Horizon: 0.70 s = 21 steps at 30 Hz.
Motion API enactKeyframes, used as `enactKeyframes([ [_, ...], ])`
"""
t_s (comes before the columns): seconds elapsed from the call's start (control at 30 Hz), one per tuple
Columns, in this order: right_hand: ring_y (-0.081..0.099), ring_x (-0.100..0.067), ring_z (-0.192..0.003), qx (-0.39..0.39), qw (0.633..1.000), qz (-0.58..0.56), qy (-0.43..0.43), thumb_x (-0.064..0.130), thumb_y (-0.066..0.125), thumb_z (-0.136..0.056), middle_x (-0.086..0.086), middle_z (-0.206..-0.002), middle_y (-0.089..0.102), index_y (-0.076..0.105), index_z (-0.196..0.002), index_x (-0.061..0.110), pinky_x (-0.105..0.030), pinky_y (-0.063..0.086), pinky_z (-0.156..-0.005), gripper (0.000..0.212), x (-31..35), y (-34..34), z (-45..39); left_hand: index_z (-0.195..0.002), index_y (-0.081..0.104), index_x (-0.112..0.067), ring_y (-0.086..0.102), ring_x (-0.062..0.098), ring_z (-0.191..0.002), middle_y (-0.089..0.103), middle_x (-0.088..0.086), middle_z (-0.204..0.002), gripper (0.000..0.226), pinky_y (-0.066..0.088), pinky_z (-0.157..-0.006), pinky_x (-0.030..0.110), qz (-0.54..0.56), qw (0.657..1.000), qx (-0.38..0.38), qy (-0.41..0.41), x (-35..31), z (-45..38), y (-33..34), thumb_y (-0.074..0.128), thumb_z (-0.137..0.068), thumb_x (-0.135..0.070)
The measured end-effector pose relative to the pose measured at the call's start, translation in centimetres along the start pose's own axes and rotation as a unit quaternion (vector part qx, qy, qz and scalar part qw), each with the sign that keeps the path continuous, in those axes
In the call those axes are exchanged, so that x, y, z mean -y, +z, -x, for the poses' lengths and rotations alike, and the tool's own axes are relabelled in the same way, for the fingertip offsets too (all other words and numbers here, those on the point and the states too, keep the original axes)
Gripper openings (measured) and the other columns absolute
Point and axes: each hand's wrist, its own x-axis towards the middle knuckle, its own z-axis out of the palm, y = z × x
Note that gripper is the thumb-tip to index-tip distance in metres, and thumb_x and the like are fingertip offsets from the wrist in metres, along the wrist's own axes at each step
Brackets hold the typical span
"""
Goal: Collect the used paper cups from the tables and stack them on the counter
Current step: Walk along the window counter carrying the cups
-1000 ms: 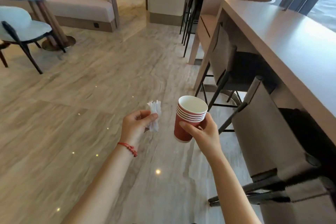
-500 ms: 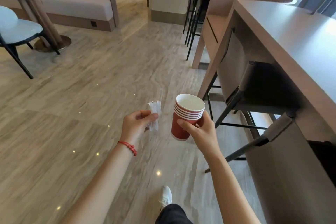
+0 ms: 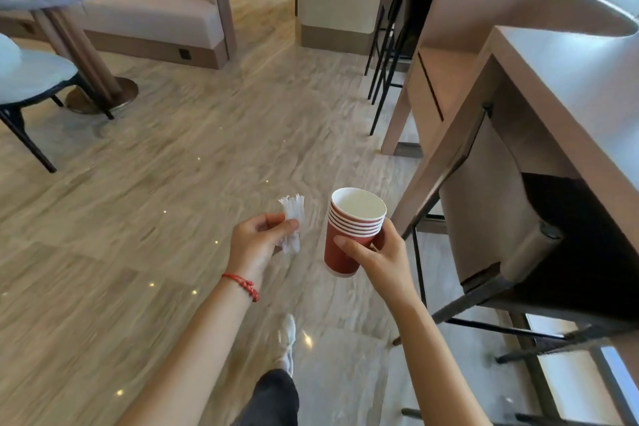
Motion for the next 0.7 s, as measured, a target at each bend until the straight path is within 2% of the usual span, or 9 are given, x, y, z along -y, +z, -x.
enactKeyframes([
  [0.13, 0.064, -0.002, -0.095, -0.016, 1.0, 0.004, -0.005, 0.013, 0.081, -0.068, 0.006, -0.103, 0.068, 0.058, -0.11, 0.024, -0.017, 0.052, -0.077, 0.049, -0.2, 1.0, -8.9, -0.071, 0.071, -0.015, 0.065, 0.018, -0.065, 0.07, 0.0, -0.063, 0.012, 0.052, -0.065, 0.03, 0.01, 1.0, 0.018, -0.005, -1.6, -8.4, 2.4, 0.079, -0.065, -0.008],
  [0.33, 0.064, -0.003, -0.095, -0.031, 0.999, 0.011, 0.003, 0.013, 0.081, -0.068, 0.007, -0.102, 0.069, 0.058, -0.108, 0.027, -0.021, 0.052, -0.08, 0.047, 1.3, 2.8, -22.9, -0.075, 0.07, -0.012, 0.065, 0.022, -0.069, 0.07, 0.007, -0.07, 0.013, 0.053, -0.071, 0.036, -0.001, 0.999, 0.031, -0.028, -5.5, -21.7, 6.6, 0.078, -0.066, -0.007],
  [0.57, 0.064, 0.0, -0.093, -0.052, 0.998, 0.014, 0.013, 0.012, 0.081, -0.068, 0.009, -0.099, 0.069, 0.057, -0.103, 0.032, -0.014, 0.051, -0.075, 0.046, 2.3, 2.1, -35.4, -0.075, 0.068, -0.012, 0.064, 0.023, -0.069, 0.069, 0.009, -0.07, 0.014, 0.053, -0.071, 0.036, -0.002, 0.998, 0.041, -0.049, -9.2, -34.2, 12.4, 0.078, -0.067, -0.005],
  [0.7, 0.064, 0.001, -0.093, -0.059, 0.998, 0.002, 0.028, 0.013, 0.081, -0.068, 0.007, -0.102, 0.068, 0.057, -0.109, 0.026, -0.011, 0.05, -0.073, 0.049, 2.0, 0.5, -42.7, -0.074, 0.068, -0.012, 0.065, 0.023, -0.069, 0.07, 0.01, -0.071, 0.015, 0.053, -0.071, 0.036, -0.001, 0.997, 0.046, -0.054, -10.1, -40.6, 16.5, 0.078, -0.066, -0.004],
])
